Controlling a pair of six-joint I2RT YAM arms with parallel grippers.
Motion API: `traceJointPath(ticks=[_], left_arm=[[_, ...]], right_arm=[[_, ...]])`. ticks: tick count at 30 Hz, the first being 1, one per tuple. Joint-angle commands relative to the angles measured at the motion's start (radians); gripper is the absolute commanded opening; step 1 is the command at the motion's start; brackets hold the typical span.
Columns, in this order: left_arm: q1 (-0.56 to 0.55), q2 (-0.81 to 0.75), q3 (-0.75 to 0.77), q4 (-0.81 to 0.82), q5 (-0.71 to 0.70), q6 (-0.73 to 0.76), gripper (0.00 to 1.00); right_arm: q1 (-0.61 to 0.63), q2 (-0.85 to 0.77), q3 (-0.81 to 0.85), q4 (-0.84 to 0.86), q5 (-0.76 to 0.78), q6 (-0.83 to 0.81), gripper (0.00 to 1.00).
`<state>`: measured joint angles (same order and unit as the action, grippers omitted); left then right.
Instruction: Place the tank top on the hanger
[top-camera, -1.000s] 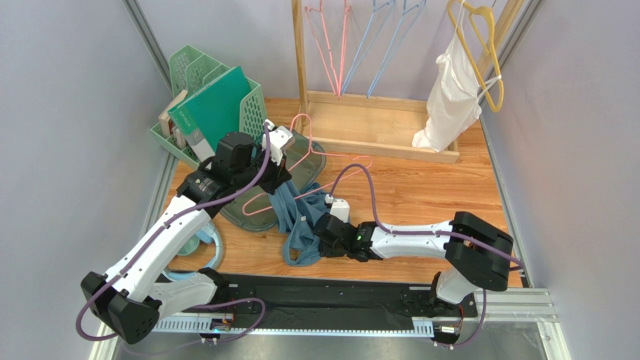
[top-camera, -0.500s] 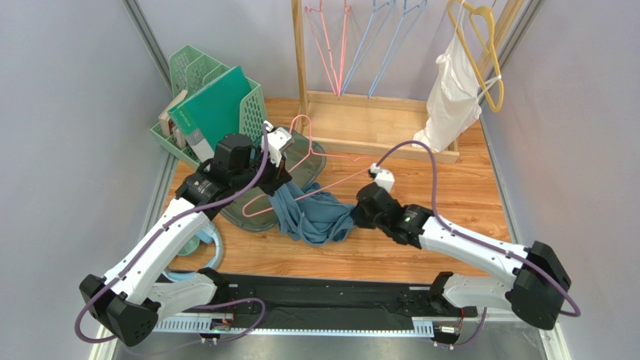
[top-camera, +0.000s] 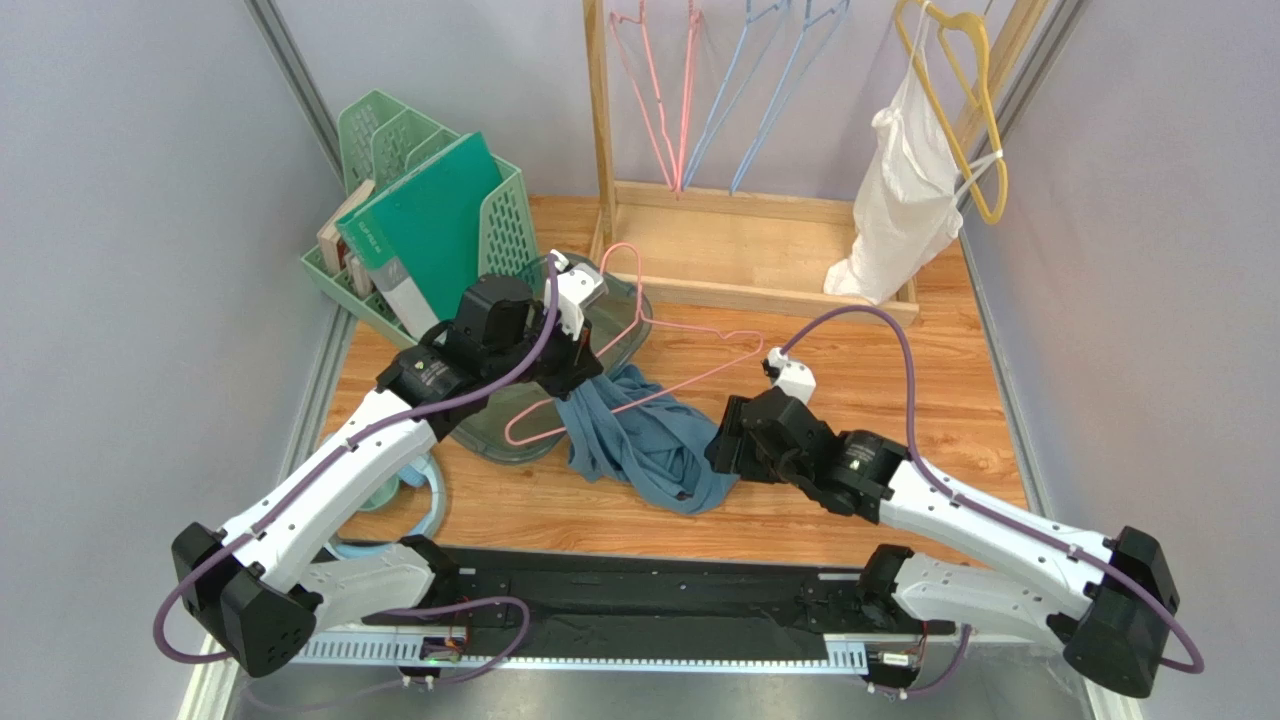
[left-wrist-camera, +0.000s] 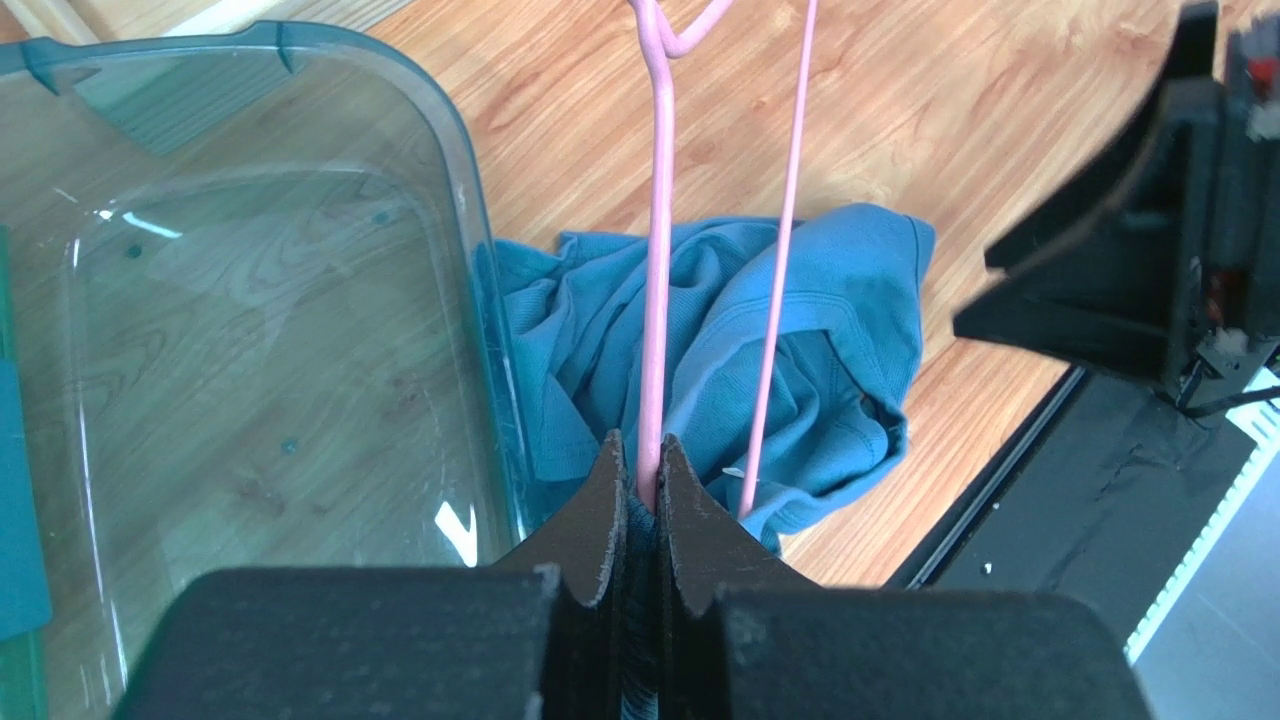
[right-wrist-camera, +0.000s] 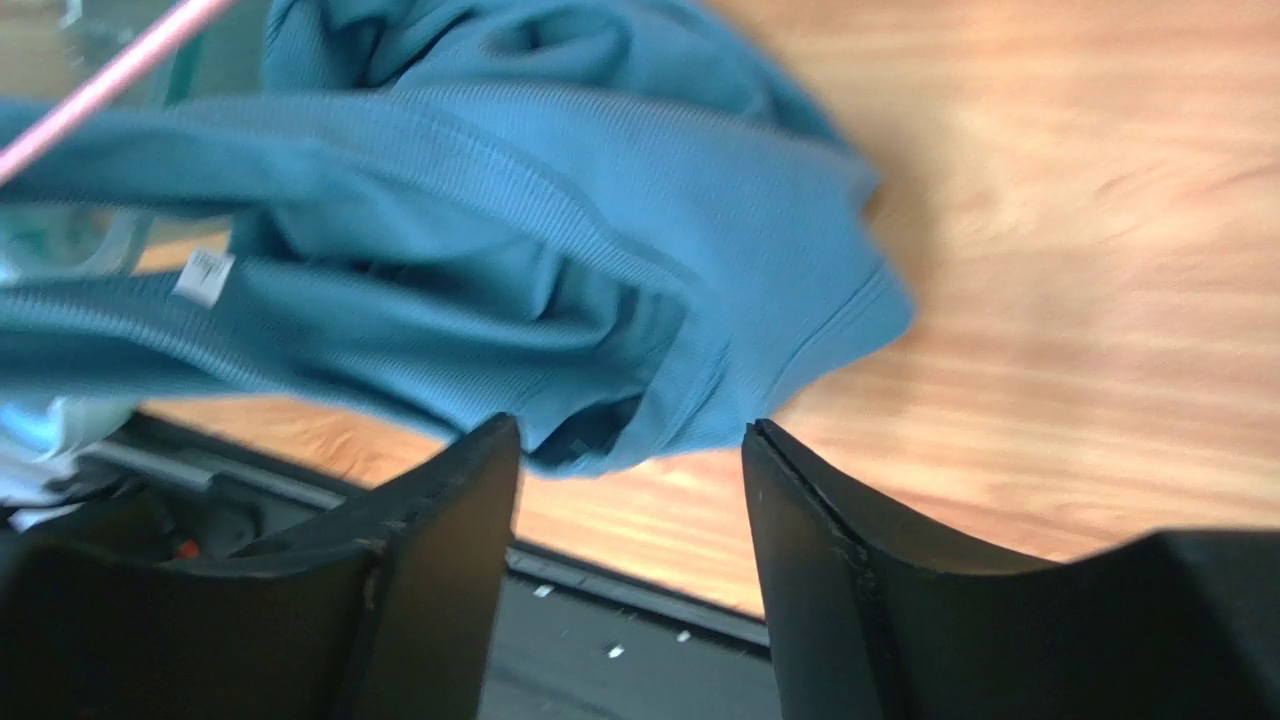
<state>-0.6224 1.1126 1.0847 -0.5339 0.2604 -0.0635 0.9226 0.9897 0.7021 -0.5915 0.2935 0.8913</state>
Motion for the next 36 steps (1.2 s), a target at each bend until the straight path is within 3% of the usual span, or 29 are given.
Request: traceJointPath(ticks=[1,7,17,27,36], left_arm=[[0.000,-0.004,0.003,0.051,-0.006,-0.032,0.00],[0.000,-0.010,0.001,0.051,-0.004,-0.030,0.00],[0.000,-0.013,0.004,0.046,-0.001,-0.027,0.00],[-0.002,-0.013,0.004,0.045,0.003,-0.025,0.00],[-0.002,-0.016,0.003,0.045,0.002,-0.019,0.00]], right_arm=[[0.084,-0.025,-0.055,0.045,-0.028,0.185,0.62],[0.166,0.059,-0.101,0.094,-0.028,0.337,0.63],[0.209,0.050,-0.188,0.171,0.022,0.590,0.63],[0.208,0.139,-0.173,0.252,0.052,0.620,0.62],[0.206,0.181,-0.200,0.305,0.027,0.635,0.54]])
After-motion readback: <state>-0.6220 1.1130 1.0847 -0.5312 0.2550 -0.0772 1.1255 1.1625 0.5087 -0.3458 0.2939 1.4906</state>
